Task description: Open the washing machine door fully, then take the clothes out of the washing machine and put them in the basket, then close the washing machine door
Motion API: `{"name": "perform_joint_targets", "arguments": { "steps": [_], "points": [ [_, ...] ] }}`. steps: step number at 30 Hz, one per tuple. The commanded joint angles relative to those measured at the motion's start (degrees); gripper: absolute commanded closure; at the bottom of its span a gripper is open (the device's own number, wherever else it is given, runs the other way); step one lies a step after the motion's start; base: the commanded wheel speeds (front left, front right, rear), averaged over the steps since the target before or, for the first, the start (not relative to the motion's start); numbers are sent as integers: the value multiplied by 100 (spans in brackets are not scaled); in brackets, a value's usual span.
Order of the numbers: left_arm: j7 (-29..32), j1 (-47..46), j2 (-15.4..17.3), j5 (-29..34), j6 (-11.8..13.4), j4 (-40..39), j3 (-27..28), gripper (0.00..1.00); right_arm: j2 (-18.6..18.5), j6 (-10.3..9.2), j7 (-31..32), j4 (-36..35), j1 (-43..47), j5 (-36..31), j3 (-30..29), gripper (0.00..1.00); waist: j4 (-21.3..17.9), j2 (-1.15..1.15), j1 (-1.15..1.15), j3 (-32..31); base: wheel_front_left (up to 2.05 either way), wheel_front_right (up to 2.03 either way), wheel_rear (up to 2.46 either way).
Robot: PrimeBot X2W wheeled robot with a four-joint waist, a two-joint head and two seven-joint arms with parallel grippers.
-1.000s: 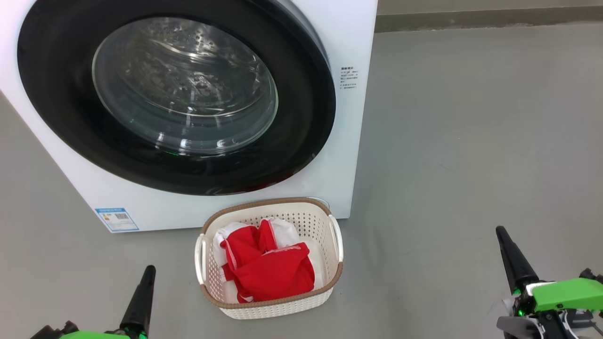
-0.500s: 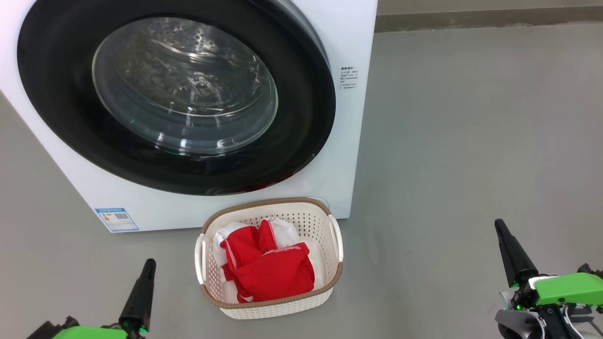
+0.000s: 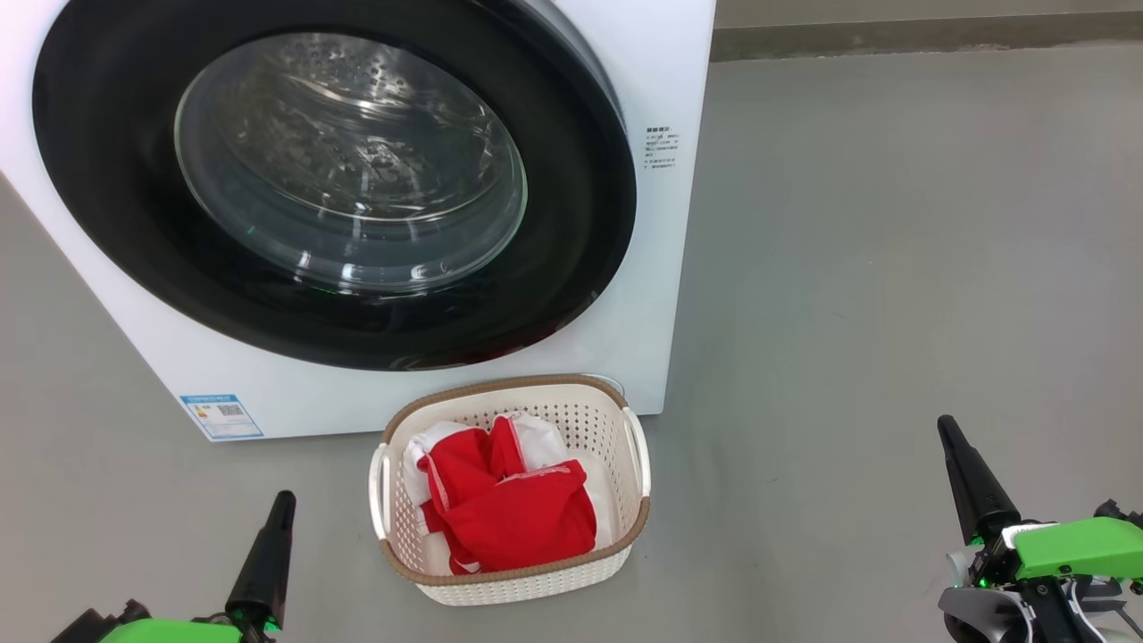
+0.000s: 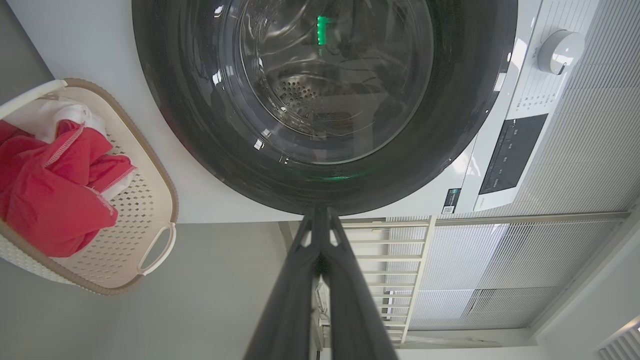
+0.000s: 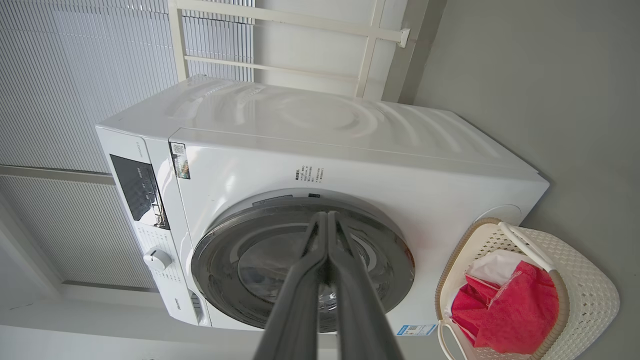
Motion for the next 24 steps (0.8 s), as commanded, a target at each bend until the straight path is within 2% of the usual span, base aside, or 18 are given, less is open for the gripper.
{"name": "perform_joint_targets", "arguments": {
  "steps": [1,24],
  "points": [
    [22,-225,46,-37,-40,-131,209,100,-49,-3,37,-170,-238,27,73,100,0,0,0,0,0,0,0],
    [21,-225,46,-38,-40,-131,208,100,-49,-3,36,-170,-238,29,75,100,0,0,0,0,0,0,0]
  ]
}}
